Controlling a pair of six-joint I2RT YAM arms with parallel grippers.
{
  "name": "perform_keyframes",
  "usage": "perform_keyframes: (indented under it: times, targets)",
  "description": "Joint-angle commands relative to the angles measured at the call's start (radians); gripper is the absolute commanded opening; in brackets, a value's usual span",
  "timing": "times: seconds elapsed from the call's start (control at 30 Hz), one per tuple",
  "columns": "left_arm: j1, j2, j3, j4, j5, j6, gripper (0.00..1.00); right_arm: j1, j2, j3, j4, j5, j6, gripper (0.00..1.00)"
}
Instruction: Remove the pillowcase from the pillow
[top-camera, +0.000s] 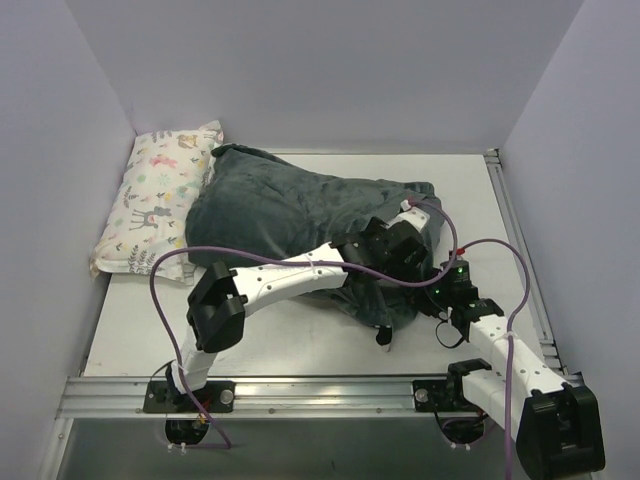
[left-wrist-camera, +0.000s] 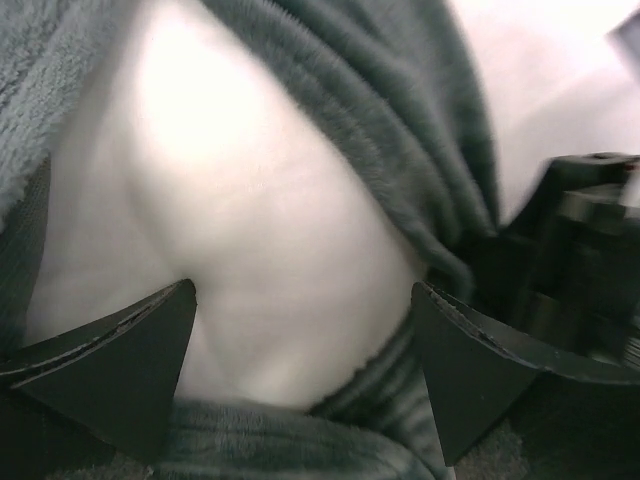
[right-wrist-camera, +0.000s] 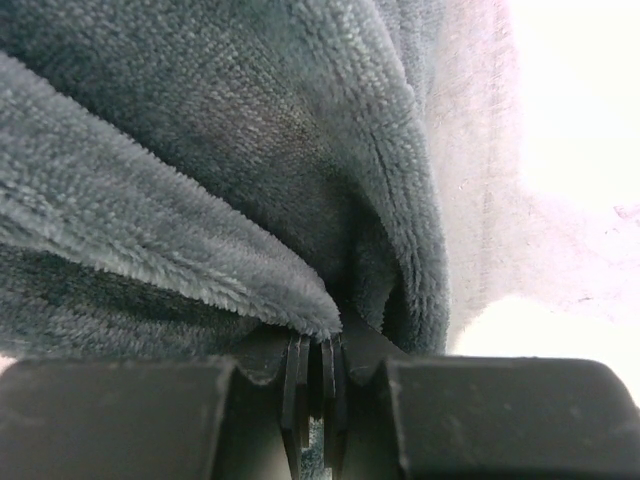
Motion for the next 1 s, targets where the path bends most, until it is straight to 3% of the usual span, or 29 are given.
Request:
perform_keyframes:
  times: [0.0,0.3,0.4,0.43,0.47,0.5,0.63,0.9,0.97]
  targets:
    - [0.02,0.016,0.003,-0.003,-0.057,-0.001,0.97,0.004,-0.011,0.011,-0.044,0.023,-0.002,0.0]
    - [0.06,0.093,-0.062,-0.001,-0.037,-0.043,0.96,0.002,-0.014,0.022,-0.055,0.026,-0.002,0.0]
    - [0.075,0.128,-0.045,-0.013,-0.014,-0.049,0.5,0.0,-0.017,0.045,-0.073,0.026,-0.012,0.0]
    - [0.086,0.145,-0.03,-0.022,-0.001,-0.049,0.21,0.0,-0.02,0.051,-0.087,0.026,-0.015,0.0]
    - [0.092,0.154,-0.016,-0.032,0.007,-0.049,0.05,0.003,-0.023,0.059,-0.093,0.025,-0.026,0.0]
    - [0.096,0.163,0.001,-0.042,0.01,-0.049,0.0,0.002,-0.028,0.08,-0.102,0.023,-0.034,0.0]
    - [0.129,0.18,0.124,-0.09,0.049,-0.064,0.0,0.008,-0.042,0.155,-0.173,-0.001,-0.069,0.0]
    - [0.325,0.26,0.6,-0.205,0.121,-0.178,0.0,0.103,-0.108,0.273,-0.325,0.049,-0.117,0.0]
    - [0.362,0.272,0.651,-0.211,0.168,-0.207,0.0,0.114,-0.114,0.266,-0.338,0.069,-0.118,0.0]
